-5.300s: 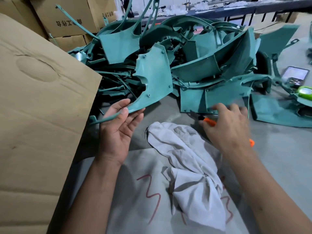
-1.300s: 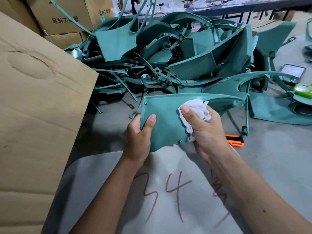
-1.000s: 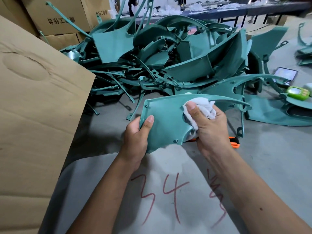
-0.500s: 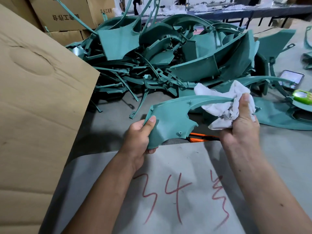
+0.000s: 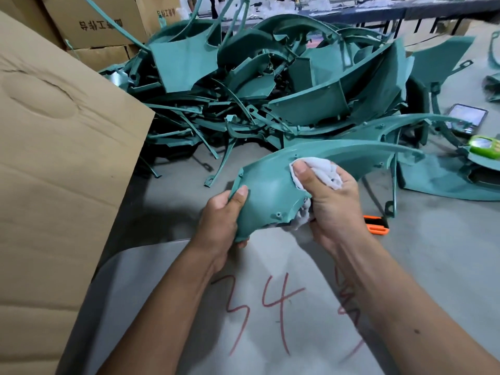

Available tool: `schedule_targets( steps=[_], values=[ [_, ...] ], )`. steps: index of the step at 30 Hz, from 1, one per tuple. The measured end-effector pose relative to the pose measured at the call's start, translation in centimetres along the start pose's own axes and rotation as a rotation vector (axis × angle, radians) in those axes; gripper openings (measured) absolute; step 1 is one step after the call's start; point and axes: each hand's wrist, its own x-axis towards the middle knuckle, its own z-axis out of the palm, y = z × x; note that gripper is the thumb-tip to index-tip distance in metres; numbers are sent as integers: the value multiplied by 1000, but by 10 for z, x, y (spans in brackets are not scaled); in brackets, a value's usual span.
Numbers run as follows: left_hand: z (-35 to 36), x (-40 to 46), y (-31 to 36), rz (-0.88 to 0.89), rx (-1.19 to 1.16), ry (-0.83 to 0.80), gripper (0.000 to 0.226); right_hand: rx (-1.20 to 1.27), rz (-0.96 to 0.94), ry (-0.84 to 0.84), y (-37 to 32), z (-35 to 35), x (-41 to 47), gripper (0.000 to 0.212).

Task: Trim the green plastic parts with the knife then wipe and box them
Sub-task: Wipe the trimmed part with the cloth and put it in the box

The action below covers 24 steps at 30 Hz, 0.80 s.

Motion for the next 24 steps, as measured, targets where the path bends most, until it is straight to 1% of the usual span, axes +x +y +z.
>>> schedule_targets(
  steps=[2,4,5,8,10,12,14,16,17,18,20,21,22,24],
  values=[
    [-4,2,2,-11,22,-21,32,-10,-43,19,0,-2,-1,8],
    [-5,3,4,-10,30,-45,32,36,-76,34,-3,-4,2,3],
    [-7,4,4,-6,35,-51,32,46,-79,62,-5,-6,4,5],
    [-12,5,3,0,36,-58,33,68,-73,136,-10,-13,13,37],
    [-16,6,3,-8,21,-58,35,163,-76,168,-14,-17,17,46],
    [-20,6,5,-10,-6,-53,35,233,-81,194,-19,-24,21,39],
    [-23,7,6,-13,-71,-30,33,251,-81,241,-21,-30,24,33],
    [-25,7,7,-15,-164,3,32,224,-92,300,-18,-33,27,39],
    [-25,8,7,-17,-213,17,30,182,-101,325,-16,-33,27,40],
    [-26,9,8,-23,-262,29,29,105,-110,333,-13,-33,27,36],
    [-32,10,11,-46,-366,47,25,-131,-144,331,-7,-36,28,20],
    [-38,11,13,-54,-424,55,24,-218,-164,359,-5,-37,28,12],
    [-44,13,14,-52,-463,73,24,-238,-170,409,-5,-39,29,9],
    [-53,16,15,-25,-403,134,27,-98,-166,489,-10,-41,30,8]
  ],
)
